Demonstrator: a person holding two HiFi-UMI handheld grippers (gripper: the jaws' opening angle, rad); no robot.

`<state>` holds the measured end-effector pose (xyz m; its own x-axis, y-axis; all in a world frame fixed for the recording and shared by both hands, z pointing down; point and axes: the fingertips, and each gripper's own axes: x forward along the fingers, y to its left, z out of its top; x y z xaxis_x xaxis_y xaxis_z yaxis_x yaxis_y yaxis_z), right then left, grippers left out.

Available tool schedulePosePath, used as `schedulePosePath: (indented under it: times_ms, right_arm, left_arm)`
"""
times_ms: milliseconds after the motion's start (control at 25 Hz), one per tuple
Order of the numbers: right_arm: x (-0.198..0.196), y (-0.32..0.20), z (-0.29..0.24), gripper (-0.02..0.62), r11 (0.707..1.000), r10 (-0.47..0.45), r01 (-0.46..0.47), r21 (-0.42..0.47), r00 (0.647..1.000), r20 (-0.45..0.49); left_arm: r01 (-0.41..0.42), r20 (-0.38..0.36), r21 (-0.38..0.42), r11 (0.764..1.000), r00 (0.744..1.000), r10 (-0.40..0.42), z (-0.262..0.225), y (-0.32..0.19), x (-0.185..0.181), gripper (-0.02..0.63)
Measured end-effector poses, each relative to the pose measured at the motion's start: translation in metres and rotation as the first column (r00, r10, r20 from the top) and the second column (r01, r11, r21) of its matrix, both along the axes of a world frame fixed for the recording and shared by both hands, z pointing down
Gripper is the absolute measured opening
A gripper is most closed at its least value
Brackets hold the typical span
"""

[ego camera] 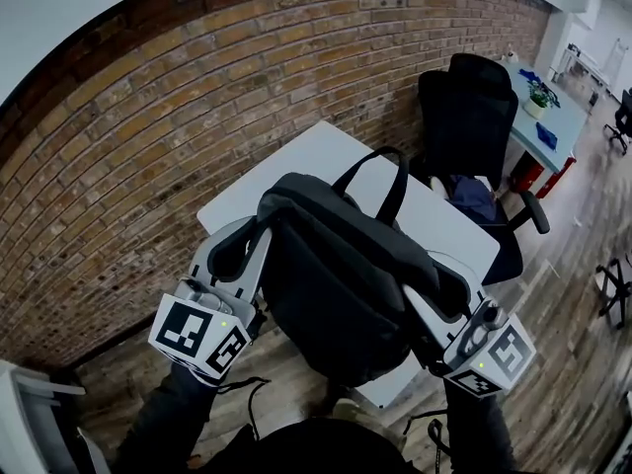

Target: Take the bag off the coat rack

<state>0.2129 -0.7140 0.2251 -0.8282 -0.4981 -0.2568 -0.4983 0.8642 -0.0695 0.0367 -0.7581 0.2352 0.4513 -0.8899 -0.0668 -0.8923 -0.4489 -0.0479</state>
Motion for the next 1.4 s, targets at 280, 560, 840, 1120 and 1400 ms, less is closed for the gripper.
schedulePosePath:
  times_ms: [280,560,840,1120,1400]
  right_arm:
    - [0.019,-0.010,0.003,0.187,0.995,0.098,-0.098,-0.012,0.995,0.004]
    - [0.034,-0.004,0.009,0.187,0.988,0.150,-0.150,-0.028,0.989,0.001]
    - [0.056,0.007,0.022,0.187,0.974,0.215,-0.214,-0.073,0.976,0.010]
    - [0.080,0.022,0.027,0.187,0.954,0.288,-0.285,-0.097,0.958,0.017]
    - [0.077,0.066,-0.008,0.187,0.959,0.283,-0.281,-0.038,0.954,0.094]
  left_arm:
    - [-0.028,0.004,0.003,1.000,1.000,0.028,-0.001,-0.008,0.010,0.064]
    - [-0.053,0.000,0.006,0.999,0.999,0.053,-0.003,-0.009,0.015,0.064]
    - [-0.082,-0.009,0.013,0.997,0.997,0.082,-0.003,-0.005,0.024,0.064]
    - [-0.091,-0.019,0.009,0.996,0.996,0.091,-0.005,-0.007,0.028,0.064]
    - [-0.091,-0.015,0.011,0.996,0.996,0.091,-0.004,-0.003,0.030,0.064]
